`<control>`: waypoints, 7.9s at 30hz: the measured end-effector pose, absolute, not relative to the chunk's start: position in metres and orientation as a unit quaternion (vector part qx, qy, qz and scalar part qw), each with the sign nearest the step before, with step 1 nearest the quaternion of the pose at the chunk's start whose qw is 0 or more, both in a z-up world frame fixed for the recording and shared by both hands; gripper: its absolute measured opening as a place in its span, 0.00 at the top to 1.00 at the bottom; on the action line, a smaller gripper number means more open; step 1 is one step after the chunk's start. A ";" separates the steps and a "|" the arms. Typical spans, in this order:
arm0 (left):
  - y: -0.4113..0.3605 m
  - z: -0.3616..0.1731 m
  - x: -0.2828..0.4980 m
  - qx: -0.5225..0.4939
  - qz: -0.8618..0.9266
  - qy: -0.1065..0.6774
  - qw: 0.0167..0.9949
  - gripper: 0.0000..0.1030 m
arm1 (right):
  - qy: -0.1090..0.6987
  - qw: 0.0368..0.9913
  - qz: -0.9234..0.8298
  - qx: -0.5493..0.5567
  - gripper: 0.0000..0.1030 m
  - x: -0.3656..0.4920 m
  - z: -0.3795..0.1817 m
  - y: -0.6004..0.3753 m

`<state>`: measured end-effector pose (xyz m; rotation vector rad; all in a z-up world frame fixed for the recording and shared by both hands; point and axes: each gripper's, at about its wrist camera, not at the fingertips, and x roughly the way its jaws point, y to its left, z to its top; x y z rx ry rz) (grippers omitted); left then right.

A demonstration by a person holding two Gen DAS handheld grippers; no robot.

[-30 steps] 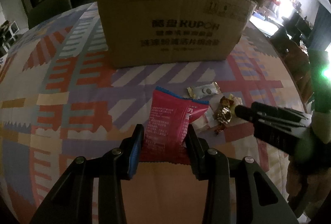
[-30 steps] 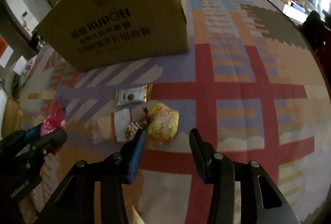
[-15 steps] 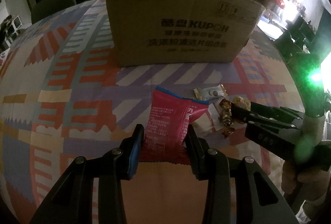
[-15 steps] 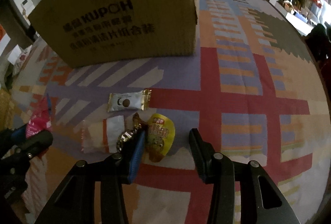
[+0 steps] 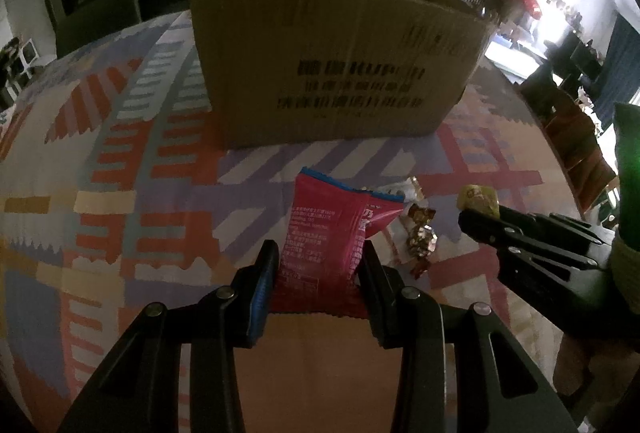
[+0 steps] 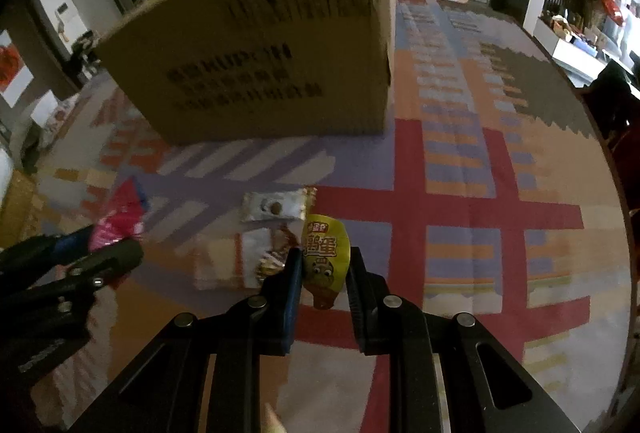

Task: Organize snacks
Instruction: 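Grasp the yellow candy packet with the right tool while the left tool holds the red bag, then carry the red bag and yellow packet into the box and open both tools, then move both tools back from the box toward the remaining snacks, then close the right tool on the gold-wrapped candy, then grasp the clear packet with the left tool while the right tool holds the gold candy, then carry the clear packet and gold candy into the box and open both tools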

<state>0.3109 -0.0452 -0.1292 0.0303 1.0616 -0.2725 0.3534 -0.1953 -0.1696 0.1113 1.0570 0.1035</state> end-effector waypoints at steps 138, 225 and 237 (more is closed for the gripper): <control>-0.070 -0.155 0.328 0.179 -0.278 0.510 0.794 0.32 | 0.563 0.820 0.061 0.080 0.78 0.363 -0.198 -0.176; -0.041 0.013 0.437 0.010 -0.171 0.405 0.898 0.60 | 0.389 0.915 0.099 0.031 0.77 0.459 -0.012 -0.170; -0.040 0.001 0.440 0.025 -0.117 0.411 0.904 0.34 | 0.411 0.909 0.062 0.023 0.52 0.475 -0.034 -0.183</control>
